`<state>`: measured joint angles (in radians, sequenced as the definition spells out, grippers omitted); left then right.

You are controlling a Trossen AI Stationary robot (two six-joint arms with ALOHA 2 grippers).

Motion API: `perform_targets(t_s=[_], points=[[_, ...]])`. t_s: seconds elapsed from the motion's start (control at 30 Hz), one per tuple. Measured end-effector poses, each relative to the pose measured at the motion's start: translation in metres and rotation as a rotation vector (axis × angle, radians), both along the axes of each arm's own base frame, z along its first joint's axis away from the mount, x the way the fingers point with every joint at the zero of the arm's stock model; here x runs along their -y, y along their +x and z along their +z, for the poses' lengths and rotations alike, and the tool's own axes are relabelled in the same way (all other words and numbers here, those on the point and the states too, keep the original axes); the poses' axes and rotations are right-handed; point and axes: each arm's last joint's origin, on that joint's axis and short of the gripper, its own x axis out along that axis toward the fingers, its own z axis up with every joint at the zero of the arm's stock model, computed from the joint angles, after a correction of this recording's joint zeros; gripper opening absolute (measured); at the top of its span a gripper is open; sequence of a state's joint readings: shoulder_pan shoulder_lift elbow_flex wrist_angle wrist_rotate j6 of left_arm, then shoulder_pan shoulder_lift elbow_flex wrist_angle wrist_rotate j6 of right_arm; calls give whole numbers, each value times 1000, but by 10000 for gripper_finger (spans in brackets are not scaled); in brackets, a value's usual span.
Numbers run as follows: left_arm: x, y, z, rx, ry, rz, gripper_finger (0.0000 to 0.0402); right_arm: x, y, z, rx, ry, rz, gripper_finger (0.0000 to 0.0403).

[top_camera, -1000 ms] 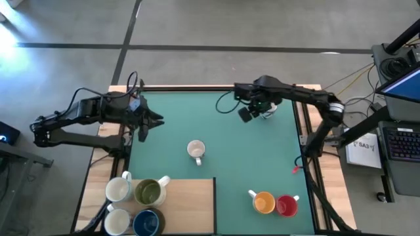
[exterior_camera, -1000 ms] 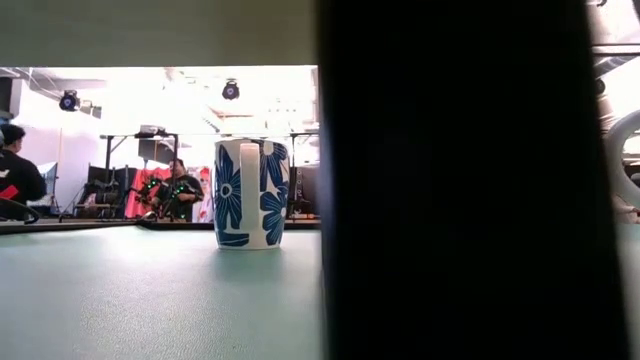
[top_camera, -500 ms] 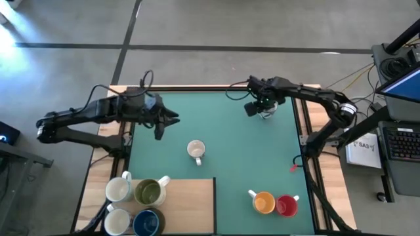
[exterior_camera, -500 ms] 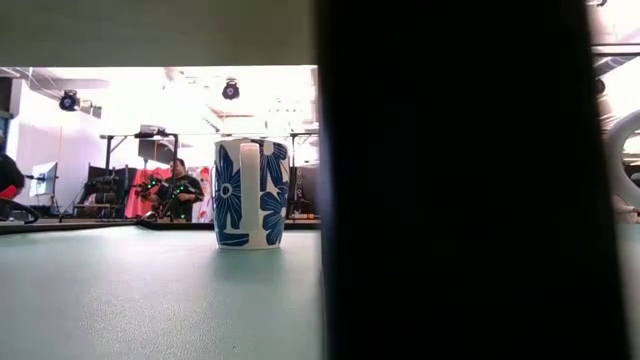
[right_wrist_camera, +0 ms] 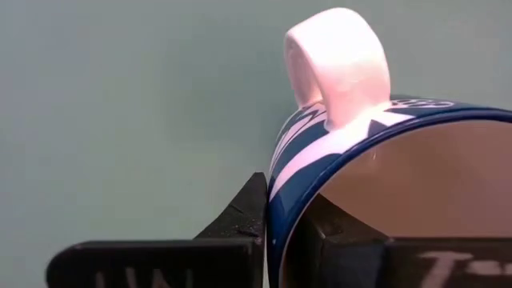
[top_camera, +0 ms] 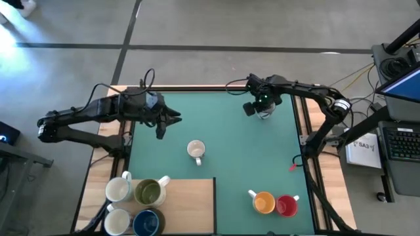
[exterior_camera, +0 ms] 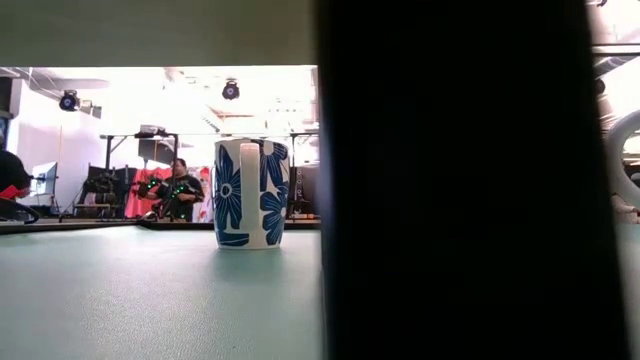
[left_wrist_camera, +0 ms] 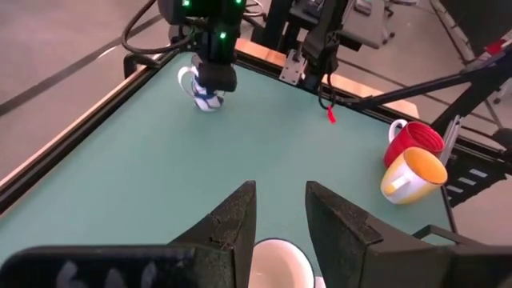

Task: Place coffee mugs
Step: Move the top blue patterned mug to the center of the table

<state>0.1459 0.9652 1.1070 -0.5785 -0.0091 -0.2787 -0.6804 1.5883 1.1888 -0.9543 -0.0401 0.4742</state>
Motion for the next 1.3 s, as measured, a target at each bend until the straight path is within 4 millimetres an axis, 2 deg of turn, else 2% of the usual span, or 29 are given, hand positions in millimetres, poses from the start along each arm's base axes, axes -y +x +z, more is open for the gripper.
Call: perform_targets(t_s=[0.2, 0.37, 0.77, 0.97, 1.3], points=[[0, -1, 2, 2, 0, 0, 92, -13, 29, 22, 101, -39, 52, 16], [0, -1, 2, 2, 0, 0, 92, -27, 65, 36, 173, -84, 127, 15], [1, -6, -2, -46, -42, 16, 92, -50, 141, 32, 199, -84, 275, 14], [2, -14, -3, -68, -73, 30, 92, -63, 165, 25, 182, -66, 325, 14], [4, -27, 3, -43, -72, 30, 92, -96, 206, 20, 193, -50, 397, 23]])
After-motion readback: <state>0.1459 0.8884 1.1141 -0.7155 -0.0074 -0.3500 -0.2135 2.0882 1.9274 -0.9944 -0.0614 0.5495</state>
